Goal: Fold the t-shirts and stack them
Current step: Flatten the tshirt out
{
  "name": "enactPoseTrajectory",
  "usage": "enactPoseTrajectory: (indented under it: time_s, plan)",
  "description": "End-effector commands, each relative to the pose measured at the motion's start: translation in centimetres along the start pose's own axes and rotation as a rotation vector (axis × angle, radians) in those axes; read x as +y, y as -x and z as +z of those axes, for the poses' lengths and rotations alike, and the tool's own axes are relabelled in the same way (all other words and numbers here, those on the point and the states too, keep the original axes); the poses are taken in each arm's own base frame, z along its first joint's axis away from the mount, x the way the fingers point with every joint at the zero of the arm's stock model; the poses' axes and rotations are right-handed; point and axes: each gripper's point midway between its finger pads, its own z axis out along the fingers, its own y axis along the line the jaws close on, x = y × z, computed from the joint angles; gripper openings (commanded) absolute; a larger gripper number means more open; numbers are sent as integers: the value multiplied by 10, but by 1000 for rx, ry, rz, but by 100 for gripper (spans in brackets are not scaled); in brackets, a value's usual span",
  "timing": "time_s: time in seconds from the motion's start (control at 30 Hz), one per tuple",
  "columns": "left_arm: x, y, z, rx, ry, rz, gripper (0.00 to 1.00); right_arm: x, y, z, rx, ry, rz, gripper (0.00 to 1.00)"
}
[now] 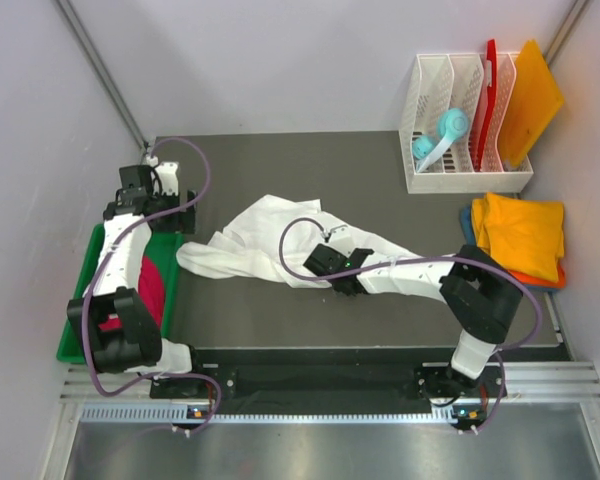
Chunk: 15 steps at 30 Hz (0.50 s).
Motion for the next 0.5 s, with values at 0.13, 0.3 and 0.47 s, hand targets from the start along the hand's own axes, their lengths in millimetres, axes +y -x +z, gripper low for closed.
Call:
enactPoseTrajectory:
  time_s: [0.13, 0.3, 0.47]
  plan:
    - [3, -3, 0, -4, 17, 17, 99, -6, 30, 15, -51, -60, 71, 45]
    - [2, -7, 1, 13, 15, 12, 99, -12, 32, 27, -13, -54, 104, 36]
    - [2, -11, 4, 30, 15, -2, 99, -12, 42, 23, -38, -44, 124, 0]
